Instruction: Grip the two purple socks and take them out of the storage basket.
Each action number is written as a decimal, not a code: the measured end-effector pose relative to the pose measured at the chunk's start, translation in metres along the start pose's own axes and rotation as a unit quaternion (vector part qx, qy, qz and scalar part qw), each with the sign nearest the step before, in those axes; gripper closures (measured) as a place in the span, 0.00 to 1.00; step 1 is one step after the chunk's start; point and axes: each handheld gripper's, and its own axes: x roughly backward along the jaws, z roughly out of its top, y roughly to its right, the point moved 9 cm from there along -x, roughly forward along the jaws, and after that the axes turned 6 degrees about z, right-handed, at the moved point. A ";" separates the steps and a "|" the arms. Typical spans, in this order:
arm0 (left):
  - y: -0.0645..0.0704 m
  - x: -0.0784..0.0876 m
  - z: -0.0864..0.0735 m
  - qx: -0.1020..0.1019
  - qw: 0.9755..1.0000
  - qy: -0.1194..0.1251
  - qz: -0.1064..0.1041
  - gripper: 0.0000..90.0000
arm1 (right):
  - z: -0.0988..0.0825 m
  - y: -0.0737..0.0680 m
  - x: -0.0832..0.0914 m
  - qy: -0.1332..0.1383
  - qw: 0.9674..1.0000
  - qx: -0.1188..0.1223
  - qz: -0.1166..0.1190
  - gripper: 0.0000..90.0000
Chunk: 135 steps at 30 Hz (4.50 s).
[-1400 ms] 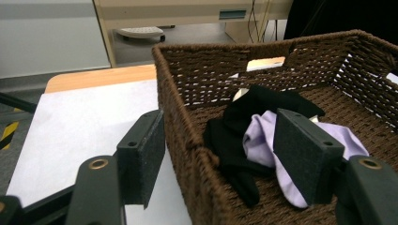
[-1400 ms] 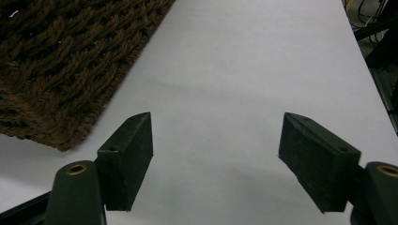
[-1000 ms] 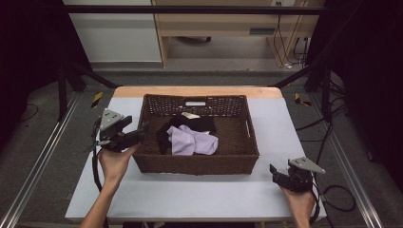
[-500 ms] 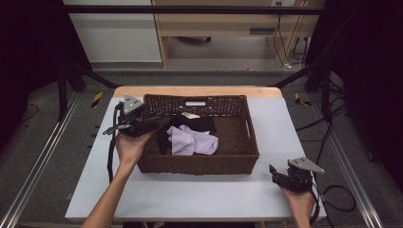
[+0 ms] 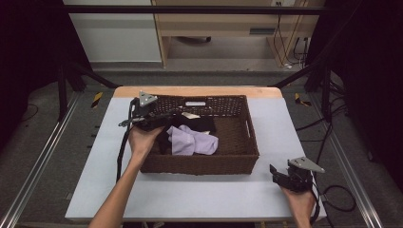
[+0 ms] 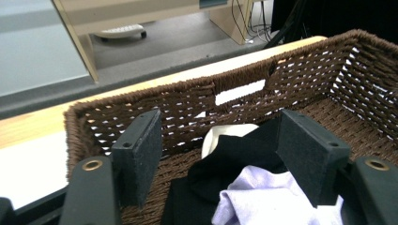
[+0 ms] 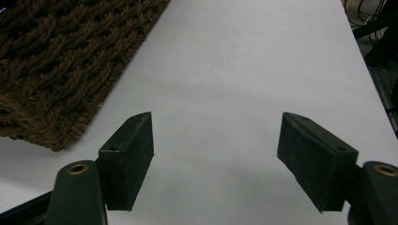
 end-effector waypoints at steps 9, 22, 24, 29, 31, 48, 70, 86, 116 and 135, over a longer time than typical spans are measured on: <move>0.004 -0.026 -0.019 -0.015 0.999 -0.049 0.002 0.35 | 0.000 0.000 0.000 0.000 1.000 -0.002 0.001 0.31; 0.012 -0.044 -0.048 -0.044 0.989 -0.141 -0.010 0.37 | -0.002 0.001 0.000 -0.003 1.000 0.001 0.000 0.31; 0.012 -0.047 -0.051 -0.041 0.987 -0.154 -0.009 0.37 | -0.001 0.000 0.000 -0.003 1.000 -0.001 0.001 0.31; 0.014 -0.050 -0.059 -0.046 0.983 -0.180 -0.008 0.36 | -0.001 0.000 0.000 -0.004 1.000 0.000 0.002 0.31; 0.015 -0.050 -0.061 -0.051 0.981 -0.187 -0.008 0.36 | -0.002 0.000 0.000 -0.005 1.000 -0.002 0.001 0.31; 0.019 -0.055 -0.081 -0.038 0.962 -0.267 -0.045 0.71 | -0.003 0.001 0.000 -0.006 1.000 0.001 0.001 0.31; 0.016 -0.029 -0.034 -0.008 0.993 -0.086 -0.079 0.93 | -0.003 0.003 0.000 -0.006 1.000 0.000 -0.002 0.32; 0.009 0.032 0.015 0.024 0.994 0.062 -0.088 0.94 | -0.003 0.003 0.000 -0.005 1.000 0.000 -0.003 0.33; 0.027 0.150 0.008 0.013 0.980 0.144 -0.137 0.93 | -0.003 0.002 0.003 -0.002 1.000 0.003 -0.005 0.34; 0.053 0.186 -0.031 -0.001 0.975 0.133 -0.180 0.93 | -0.003 0.000 0.005 -0.001 1.000 0.001 -0.004 0.34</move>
